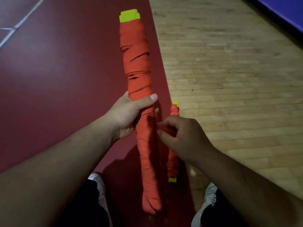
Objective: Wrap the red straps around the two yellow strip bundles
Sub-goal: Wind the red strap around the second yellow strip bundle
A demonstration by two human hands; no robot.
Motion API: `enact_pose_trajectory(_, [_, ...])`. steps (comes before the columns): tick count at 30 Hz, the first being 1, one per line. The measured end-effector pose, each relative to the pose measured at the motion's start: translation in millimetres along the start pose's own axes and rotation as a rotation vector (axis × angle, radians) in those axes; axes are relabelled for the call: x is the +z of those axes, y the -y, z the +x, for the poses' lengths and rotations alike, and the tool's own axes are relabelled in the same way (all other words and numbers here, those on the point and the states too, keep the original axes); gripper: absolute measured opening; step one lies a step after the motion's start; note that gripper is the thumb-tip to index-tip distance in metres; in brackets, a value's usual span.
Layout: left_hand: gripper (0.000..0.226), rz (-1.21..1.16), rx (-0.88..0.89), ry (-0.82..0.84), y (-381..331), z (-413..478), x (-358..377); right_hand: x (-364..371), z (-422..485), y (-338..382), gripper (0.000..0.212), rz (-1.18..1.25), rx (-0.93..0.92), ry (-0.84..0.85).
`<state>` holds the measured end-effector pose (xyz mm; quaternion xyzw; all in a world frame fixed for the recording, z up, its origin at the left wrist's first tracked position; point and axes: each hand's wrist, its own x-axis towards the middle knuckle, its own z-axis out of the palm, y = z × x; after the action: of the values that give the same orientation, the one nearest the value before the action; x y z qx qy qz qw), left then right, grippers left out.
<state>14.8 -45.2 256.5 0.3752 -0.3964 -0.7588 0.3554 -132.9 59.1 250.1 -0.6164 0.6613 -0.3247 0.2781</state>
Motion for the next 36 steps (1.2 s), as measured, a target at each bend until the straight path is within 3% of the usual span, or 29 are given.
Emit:
enact_pose_trajectory(3, [0.023,0.029,0.039,-0.033,1,1,-2,-2,-1,1,0.03,-0.031,-0.071,0.046])
enact_pose_trajectory(7, [0.029,0.016,0.088,-0.099,1,3,-3,3,-4,0,0.013,0.012,-0.13,0.049])
enact_pose_trajectory(10, [0.018,0.016,0.11,-0.103,-1,4,-3,7,-2,0,0.02,-0.002,-0.1,0.127])
enact_pose_trajectory(13, [0.02,0.001,0.109,-0.121,-3,3,-3,8,0,-1,0.026,0.054,-0.046,0.187])
enact_pose_trajectory(17, [0.026,-0.003,0.114,-0.131,-5,1,-2,11,0,-1,0.005,0.11,0.083,0.141])
enact_pose_trajectory(22, [0.019,-0.046,0.098,-0.106,-8,-4,5,20,1,-1,0.037,0.157,0.246,-0.035])
enact_pose_trajectory(25, [0.018,-0.058,0.093,-0.093,-12,-7,6,17,4,-1,0.036,0.232,0.299,-0.026])
enact_pose_trajectory(29, [0.01,-0.059,0.095,-0.113,-13,-8,7,13,5,2,0.023,0.203,0.226,-0.051])
enact_pose_trajectory(33, [0.01,-0.048,0.094,-0.146,-12,-6,6,13,4,0,0.035,0.166,0.177,-0.069])
enact_pose_trajectory(36, [0.01,-0.062,0.087,-0.156,-12,-7,5,12,5,-2,0.05,0.192,0.233,0.034])
